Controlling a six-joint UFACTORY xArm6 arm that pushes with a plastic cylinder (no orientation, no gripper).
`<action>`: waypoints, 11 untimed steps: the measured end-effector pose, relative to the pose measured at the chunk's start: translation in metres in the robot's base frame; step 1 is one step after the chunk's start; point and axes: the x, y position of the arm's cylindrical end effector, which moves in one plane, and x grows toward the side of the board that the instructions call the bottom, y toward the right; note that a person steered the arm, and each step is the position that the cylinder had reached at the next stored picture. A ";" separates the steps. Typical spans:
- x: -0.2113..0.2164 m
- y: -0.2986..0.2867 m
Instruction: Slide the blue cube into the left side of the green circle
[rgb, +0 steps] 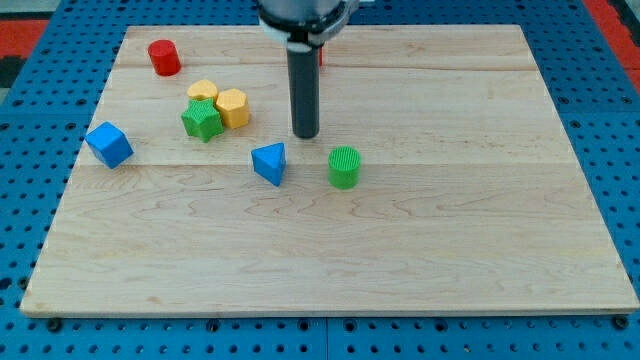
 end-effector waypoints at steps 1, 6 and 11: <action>0.033 -0.003; 0.054 -0.280; 0.006 -0.057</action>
